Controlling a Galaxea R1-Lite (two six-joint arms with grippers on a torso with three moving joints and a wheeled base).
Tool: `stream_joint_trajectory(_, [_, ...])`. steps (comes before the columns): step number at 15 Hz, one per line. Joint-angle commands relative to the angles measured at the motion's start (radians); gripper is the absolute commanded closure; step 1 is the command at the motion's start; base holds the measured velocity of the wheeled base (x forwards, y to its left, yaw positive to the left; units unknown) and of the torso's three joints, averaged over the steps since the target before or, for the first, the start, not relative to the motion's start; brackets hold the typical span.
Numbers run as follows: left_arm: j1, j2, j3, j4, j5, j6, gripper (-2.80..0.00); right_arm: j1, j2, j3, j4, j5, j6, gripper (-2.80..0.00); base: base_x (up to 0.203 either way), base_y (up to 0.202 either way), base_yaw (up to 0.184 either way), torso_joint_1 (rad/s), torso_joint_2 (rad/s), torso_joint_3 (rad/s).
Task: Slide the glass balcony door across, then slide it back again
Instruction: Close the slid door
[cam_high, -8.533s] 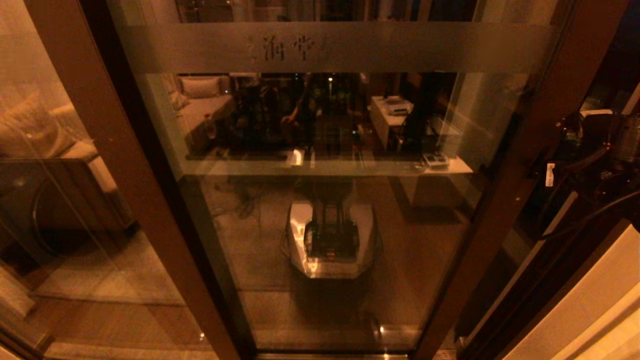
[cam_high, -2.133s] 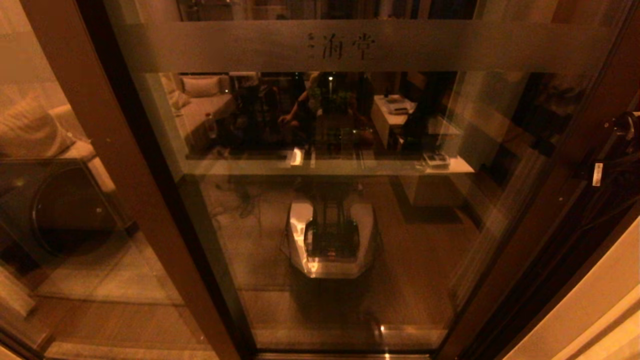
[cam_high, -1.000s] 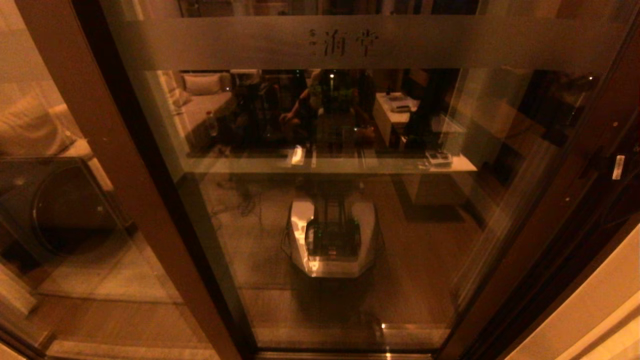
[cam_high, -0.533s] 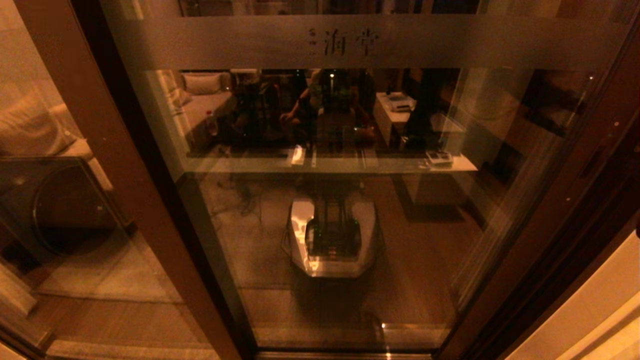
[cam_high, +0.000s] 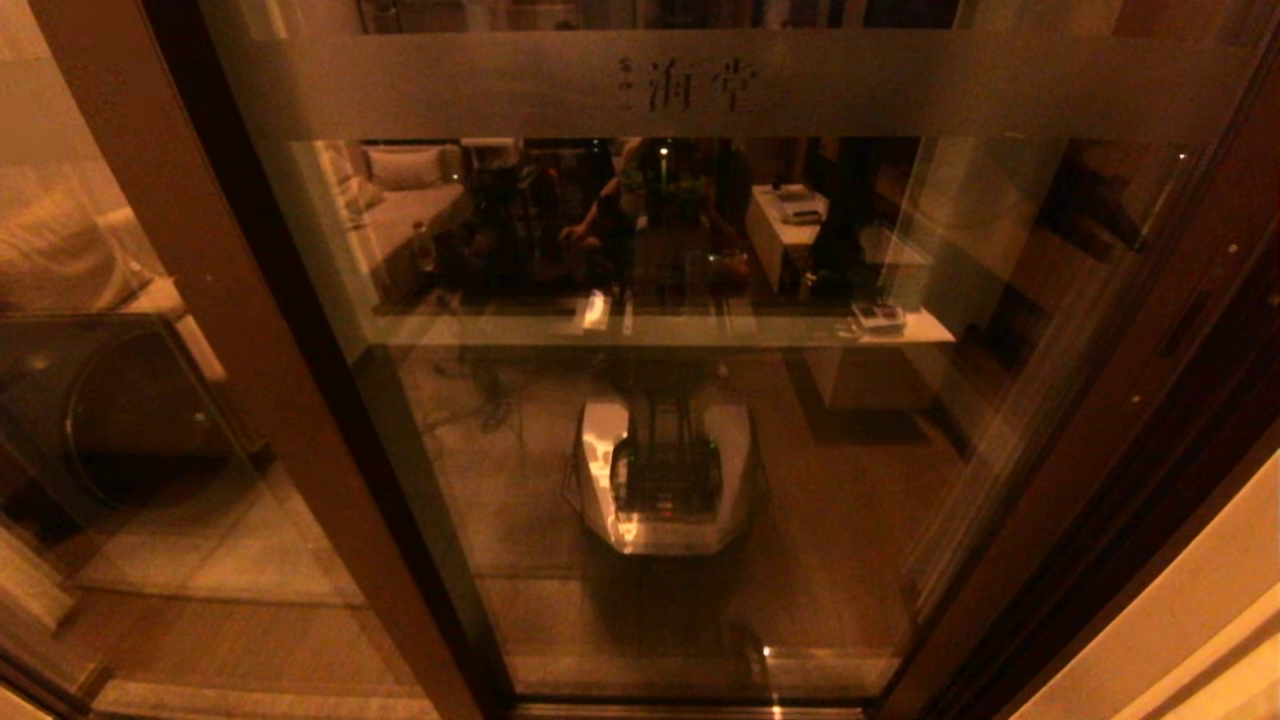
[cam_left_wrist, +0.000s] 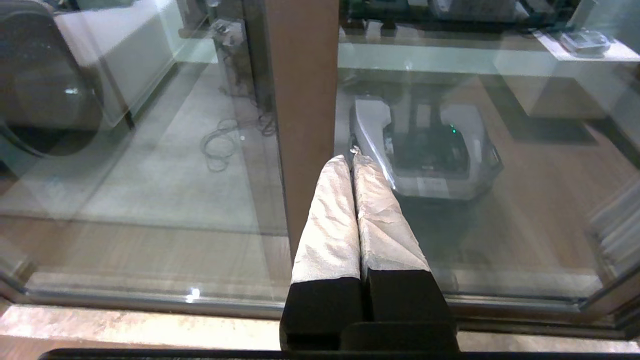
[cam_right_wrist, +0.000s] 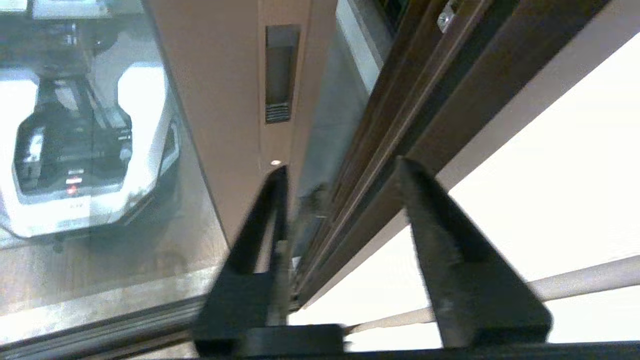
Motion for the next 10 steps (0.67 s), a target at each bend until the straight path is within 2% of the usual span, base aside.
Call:
stream_joint_trajectory(1, [0.000,0.001,-0.001,0.000,0.000,0.000,0.00,0.039,0.009,0.002,0.002,-0.004,-0.001,0.00,0.000,0.000,0.000,0.000,0.00,0.000])
stream_joint_trajectory(5, [0.000,0.001,-0.001,0.000,0.000,0.000,0.00,0.119,0.104,-0.024,0.004,-0.101,0.003,0.00,0.000,0.000,0.000,0.000,0.00,0.000])
stream_joint_trajectory(10, [0.000,0.001,0.000,0.000,0.000,0.000,0.00,0.129,0.166,-0.084,-0.004,-0.168,0.022,0.00,0.000,0.000,0.000,0.000,0.00,0.000])
